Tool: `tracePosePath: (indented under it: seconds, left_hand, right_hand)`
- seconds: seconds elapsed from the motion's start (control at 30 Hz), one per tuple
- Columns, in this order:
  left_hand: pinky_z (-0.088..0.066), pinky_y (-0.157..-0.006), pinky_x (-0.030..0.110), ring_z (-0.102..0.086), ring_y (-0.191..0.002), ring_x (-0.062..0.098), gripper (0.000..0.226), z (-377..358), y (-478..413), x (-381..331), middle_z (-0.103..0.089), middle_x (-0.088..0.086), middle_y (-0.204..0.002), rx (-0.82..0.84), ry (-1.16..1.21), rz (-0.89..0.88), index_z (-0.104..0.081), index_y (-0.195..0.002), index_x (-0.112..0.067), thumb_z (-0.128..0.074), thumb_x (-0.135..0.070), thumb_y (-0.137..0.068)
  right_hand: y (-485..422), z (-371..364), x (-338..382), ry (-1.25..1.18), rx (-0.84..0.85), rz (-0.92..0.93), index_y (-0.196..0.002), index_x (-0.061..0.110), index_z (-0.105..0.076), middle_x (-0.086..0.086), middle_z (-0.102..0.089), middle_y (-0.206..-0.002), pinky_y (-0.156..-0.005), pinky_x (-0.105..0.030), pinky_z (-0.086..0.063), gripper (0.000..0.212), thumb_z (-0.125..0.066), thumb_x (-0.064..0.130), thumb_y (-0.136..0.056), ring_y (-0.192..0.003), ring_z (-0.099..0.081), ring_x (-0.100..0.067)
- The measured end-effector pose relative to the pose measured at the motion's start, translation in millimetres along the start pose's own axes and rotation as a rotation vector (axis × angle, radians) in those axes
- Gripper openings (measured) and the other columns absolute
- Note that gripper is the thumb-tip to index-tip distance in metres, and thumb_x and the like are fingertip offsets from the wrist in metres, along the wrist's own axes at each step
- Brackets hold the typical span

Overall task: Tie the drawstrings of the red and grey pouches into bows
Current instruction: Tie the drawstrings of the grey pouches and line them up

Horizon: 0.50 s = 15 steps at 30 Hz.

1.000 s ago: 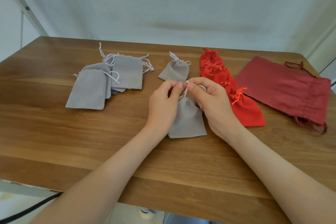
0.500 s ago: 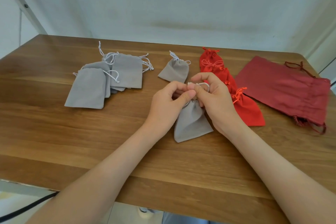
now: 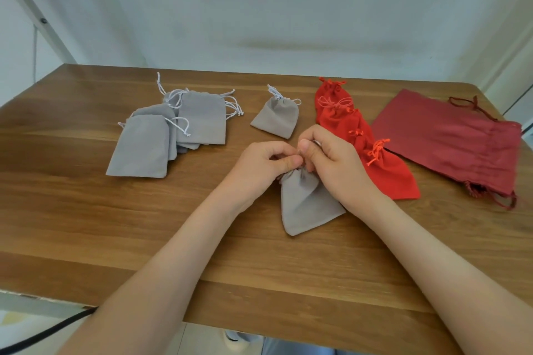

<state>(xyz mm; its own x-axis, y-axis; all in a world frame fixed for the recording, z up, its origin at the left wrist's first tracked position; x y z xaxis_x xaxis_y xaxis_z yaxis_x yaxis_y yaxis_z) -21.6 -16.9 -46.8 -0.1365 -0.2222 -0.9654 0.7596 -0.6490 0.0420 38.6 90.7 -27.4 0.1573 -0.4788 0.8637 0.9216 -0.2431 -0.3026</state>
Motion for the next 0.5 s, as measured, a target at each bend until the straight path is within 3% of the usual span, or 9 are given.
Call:
tracePosePath:
  seconds: [0.13,0.2,0.3,0.4,0.43,0.5]
  left_hand:
    - [-0.041,-0.058,0.013,-0.054,-0.066,0.004,0.013,5.3,-1.0,0.9,-0.065,-0.001,-0.073,-0.089,0.163,0.021,-0.069,-0.081,-0.016,-0.061,-0.017,-0.09]
    - [-0.042,-0.058,0.012,-0.056,-0.064,0.001,0.014,4.6,-1.0,-0.8,-0.066,-0.008,-0.075,-0.088,0.324,0.028,-0.065,-0.08,-0.014,-0.057,-0.016,-0.092]
    - [-0.05,-0.068,0.015,-0.064,-0.075,0.004,0.015,2.1,0.9,-3.5,-0.071,-0.007,-0.084,-0.063,0.55,0.033,-0.061,-0.083,-0.01,-0.052,-0.015,-0.093]
    - [-0.054,-0.07,0.02,-0.064,-0.073,0.007,0.017,2.2,3.4,-4.2,-0.07,-0.004,-0.078,-0.063,0.642,0.071,-0.062,-0.082,-0.011,-0.052,-0.017,-0.094]
    - [-0.054,-0.068,0.02,-0.064,-0.07,0.008,0.017,3.0,3.5,-3.6,-0.069,-0.003,-0.075,-0.075,0.644,0.088,-0.063,-0.082,-0.01,-0.053,-0.018,-0.094]
    - [-0.054,-0.066,0.022,-0.063,-0.067,0.009,0.016,4.7,3.9,-1.2,-0.068,-0.002,-0.071,-0.129,0.629,0.125,-0.065,-0.082,-0.011,-0.056,-0.019,-0.092]
  right_hand:
    - [-4.2,21.0,4.6,0.169,-0.088,0.073,-0.094,0.016,-0.058,0.004,-0.056,-0.076,-0.068,-0.025,-0.04,0.01,-0.048,0.015,-0.097,-0.073,-0.051,-0.008]
    - [-6.8,23.5,1.7,0.336,-0.079,0.116,-0.098,0.012,-0.064,-0.004,-0.058,-0.088,-0.075,-0.025,-0.035,0.013,-0.051,0.011,-0.095,-0.087,-0.051,-0.017]
    - [-7.7,15.3,-2.8,0.421,-0.075,0.144,-0.093,0.004,-0.069,-0.009,-0.049,-0.087,-0.076,-0.018,-0.027,0.022,-0.051,0.015,-0.089,-0.09,-0.047,-0.025]
    - [-7.6,12.2,-0.5,0.468,-0.102,0.153,-0.085,0.005,-0.07,-0.005,-0.042,-0.093,-0.082,-0.007,-0.023,0.021,-0.054,0.019,-0.084,-0.092,-0.04,-0.022]
    - [-7.6,12.2,-0.8,0.495,-0.093,0.151,-0.082,0.006,-0.07,-0.006,-0.042,-0.097,-0.082,-0.006,-0.021,0.02,-0.056,0.02,-0.084,-0.095,-0.037,-0.021]
    - [-7.2,12.6,-2.6,0.579,-0.048,0.158,-0.076,0.007,-0.068,-0.01,-0.046,-0.107,-0.084,-0.018,-0.021,0.023,-0.058,0.026,-0.083,-0.099,-0.037,-0.023]
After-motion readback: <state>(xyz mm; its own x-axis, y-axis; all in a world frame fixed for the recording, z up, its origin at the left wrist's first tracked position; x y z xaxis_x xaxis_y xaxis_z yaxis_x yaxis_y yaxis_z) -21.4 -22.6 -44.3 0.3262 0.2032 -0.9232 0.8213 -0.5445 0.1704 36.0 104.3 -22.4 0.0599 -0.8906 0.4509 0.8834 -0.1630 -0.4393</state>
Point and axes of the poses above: each hand's wrist, its own y-axis away from the middle knuckle, its own z-axis out of the back of the hand, x = y × z, the point moved 6 cm from there along -y, towards the middle knuckle
